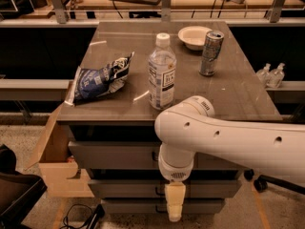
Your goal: Open top drawer
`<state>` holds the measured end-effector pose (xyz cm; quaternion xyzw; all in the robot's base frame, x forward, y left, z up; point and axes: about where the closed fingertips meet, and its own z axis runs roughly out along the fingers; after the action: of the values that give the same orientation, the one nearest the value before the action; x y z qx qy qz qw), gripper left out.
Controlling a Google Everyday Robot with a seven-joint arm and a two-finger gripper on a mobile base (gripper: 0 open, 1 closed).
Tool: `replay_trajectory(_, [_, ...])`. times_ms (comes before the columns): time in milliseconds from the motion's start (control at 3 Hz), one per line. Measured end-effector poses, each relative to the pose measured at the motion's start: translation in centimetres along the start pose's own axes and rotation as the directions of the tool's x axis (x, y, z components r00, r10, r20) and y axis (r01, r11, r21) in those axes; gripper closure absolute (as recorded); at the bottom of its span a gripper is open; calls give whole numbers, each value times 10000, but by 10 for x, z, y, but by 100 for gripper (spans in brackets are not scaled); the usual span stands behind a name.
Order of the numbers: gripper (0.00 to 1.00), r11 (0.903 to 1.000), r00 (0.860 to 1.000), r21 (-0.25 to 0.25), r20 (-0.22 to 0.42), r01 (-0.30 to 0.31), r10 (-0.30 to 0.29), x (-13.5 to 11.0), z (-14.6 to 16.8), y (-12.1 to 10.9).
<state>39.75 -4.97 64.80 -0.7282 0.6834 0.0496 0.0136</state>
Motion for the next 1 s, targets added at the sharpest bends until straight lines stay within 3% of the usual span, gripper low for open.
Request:
replay_trajectory(667, [41, 9997, 9998, -133, -39, 181, -181, -6, 11, -3])
replay_trajectory(1000, [72, 9997, 9998, -132, -39, 182, -182, -6, 9, -3])
